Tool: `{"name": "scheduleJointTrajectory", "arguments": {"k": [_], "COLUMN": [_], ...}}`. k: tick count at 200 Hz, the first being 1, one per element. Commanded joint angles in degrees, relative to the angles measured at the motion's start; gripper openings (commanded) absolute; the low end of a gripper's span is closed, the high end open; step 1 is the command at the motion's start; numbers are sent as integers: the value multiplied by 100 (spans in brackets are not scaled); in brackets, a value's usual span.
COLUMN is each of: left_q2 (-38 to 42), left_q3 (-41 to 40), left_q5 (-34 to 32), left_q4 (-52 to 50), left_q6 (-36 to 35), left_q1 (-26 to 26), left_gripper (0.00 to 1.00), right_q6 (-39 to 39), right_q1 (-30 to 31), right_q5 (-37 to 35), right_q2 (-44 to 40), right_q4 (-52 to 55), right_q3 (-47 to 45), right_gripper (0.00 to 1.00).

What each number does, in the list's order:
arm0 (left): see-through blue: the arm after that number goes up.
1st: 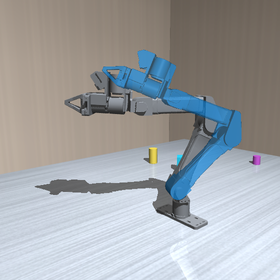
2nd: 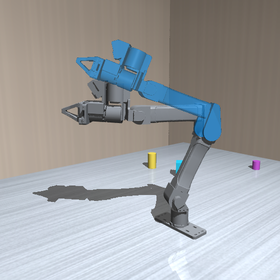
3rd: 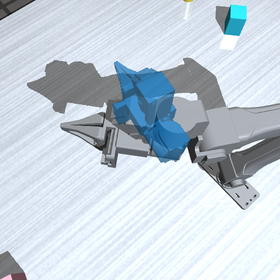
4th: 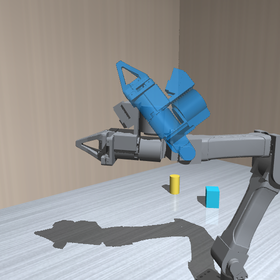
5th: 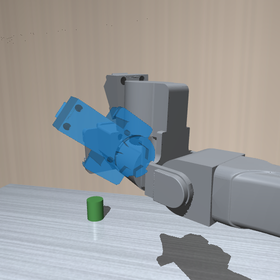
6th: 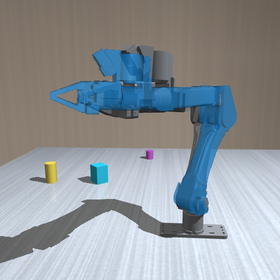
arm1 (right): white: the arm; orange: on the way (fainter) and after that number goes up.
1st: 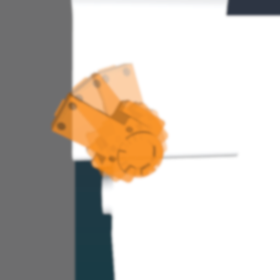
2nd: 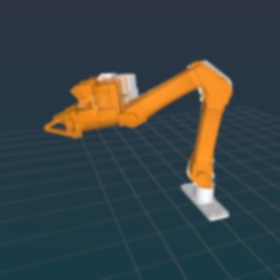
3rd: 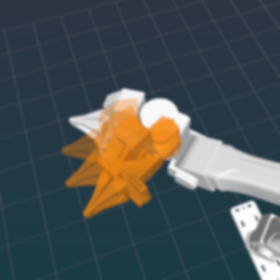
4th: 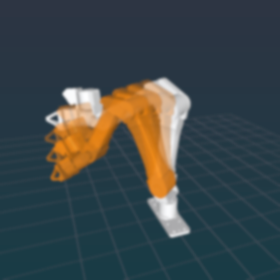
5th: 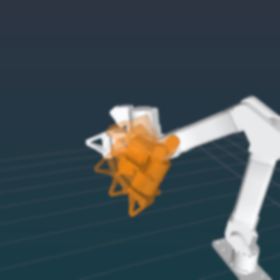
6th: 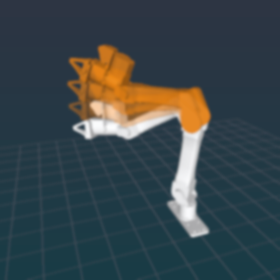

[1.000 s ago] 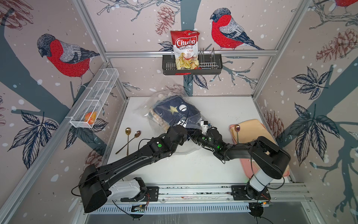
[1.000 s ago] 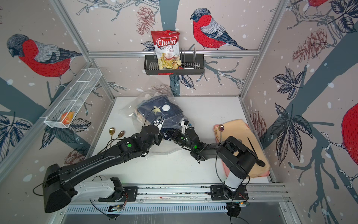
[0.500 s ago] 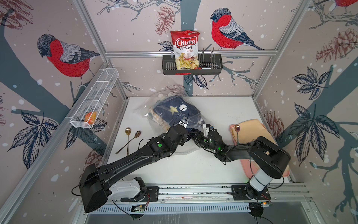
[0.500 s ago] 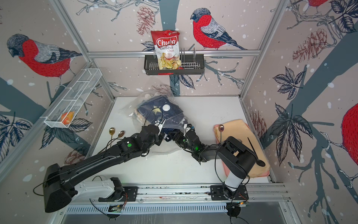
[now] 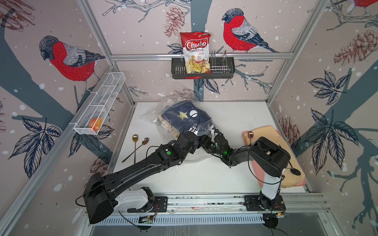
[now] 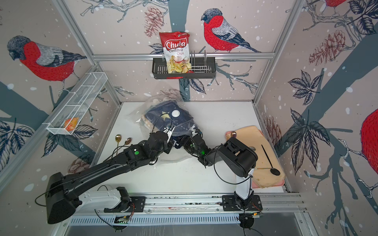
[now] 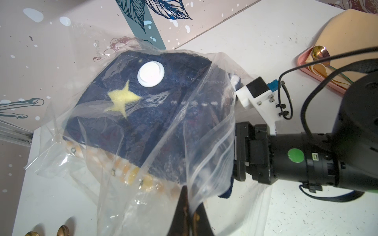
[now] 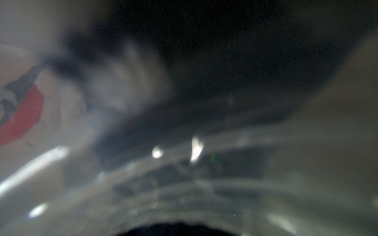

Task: Take the blanket out of the vacuum bag
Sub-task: Take out the blanket from the vacuum bag.

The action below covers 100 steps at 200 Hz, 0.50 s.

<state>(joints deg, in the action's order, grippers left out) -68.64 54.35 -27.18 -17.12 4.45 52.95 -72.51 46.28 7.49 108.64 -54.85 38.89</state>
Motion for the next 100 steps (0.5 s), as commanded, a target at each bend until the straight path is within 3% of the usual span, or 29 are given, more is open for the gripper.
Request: {"name": "scheduleJointTrajectory", "arguments": {"k": [1,100], "left_q2": [22,95], "left_q3": [32,1], "left_q5": [-41,-143], "left_q4": [107,130], "left_q6": [-9,-34], "left_q1": [-4,-4], "left_gripper": [3,4], "right_q6": [-120,-543], "right_q1": [35,65], "right_q5": [-19,567], "right_q2": [41,-834], "right_q4": [-309,-1085], "right_q3": [-7,-418], "right_gripper": [73,42]}}
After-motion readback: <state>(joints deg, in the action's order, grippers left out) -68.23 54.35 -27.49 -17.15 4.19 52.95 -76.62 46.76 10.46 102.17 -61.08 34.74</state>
